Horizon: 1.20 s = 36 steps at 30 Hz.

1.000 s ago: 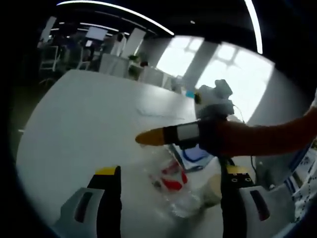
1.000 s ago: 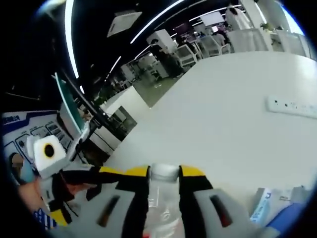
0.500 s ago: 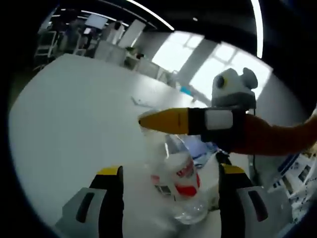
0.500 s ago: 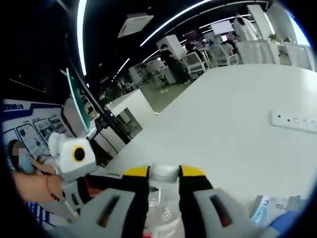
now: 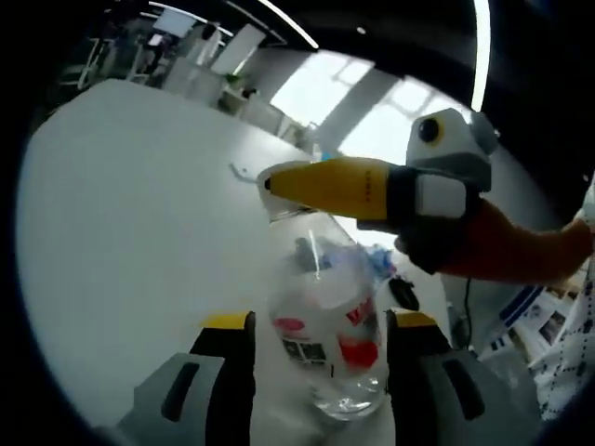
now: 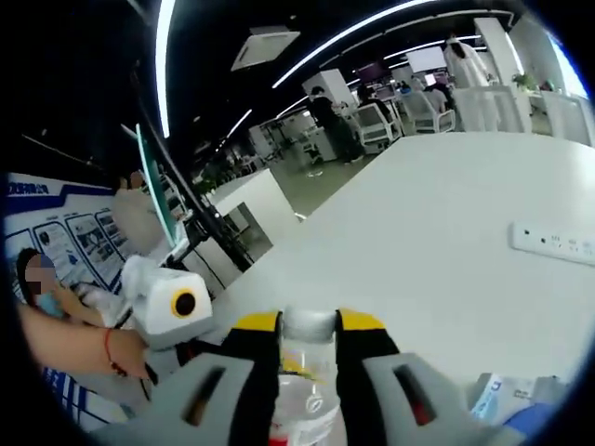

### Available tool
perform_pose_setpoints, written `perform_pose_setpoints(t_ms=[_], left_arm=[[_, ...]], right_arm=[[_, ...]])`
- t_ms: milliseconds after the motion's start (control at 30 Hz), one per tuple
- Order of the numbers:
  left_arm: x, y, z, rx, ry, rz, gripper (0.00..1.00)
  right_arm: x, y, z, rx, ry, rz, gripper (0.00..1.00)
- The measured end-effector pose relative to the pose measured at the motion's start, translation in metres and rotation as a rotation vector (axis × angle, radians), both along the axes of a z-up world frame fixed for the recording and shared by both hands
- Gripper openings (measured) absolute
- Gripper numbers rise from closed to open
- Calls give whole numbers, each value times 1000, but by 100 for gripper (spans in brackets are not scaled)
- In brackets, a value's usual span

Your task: Arrange the tabletop items into an orderly group along one side of the table until the central work area is clear of visible clutter.

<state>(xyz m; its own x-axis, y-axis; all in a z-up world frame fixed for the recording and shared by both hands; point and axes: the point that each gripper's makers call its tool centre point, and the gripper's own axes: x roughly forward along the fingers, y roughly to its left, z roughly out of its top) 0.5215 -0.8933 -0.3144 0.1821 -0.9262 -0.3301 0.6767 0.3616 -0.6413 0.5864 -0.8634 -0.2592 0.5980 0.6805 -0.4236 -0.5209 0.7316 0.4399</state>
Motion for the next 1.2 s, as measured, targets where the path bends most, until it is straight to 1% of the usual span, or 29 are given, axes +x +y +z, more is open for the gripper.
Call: perform_pose_setpoints(t_ms=[67,133,167,200,233,367,667,700,900,1100,1200], left_arm=[[0,0,-2,2,6,-3,49],[-1,-2,-1,-12,21,-10,48],[-1,-2,0,-13,19,-12,47],[-2,-3,1,-19,11,-22,45],[-4,-4,3,-31,18,-30,41],[-4,-5,2,-37,17,-30,40],[0,-9,10,-17,-50,-60,38],[2,-9,9,-12,-65,-65,38],[8,-9,12,4,-111,-83,37],[12,-11,18,14,-154,-99,36],[16,-12,21,16,-175,-102,36]], right_arm=[[-2,2,2,2,-6,5,19],[-2,1,3,3,-8,3,19],[-2,1,3,3,-9,2,19],[-2,0,3,3,-10,-1,19],[-2,0,4,4,-12,-1,19],[-2,-2,5,-2,-15,-2,19],[-1,-11,16,-9,-48,1,19],[-1,-12,18,-8,-52,0,19],[0,-16,25,-5,-73,-6,19],[-1,-17,33,-13,-104,-1,19],[0,-17,37,-18,-129,7,19]])
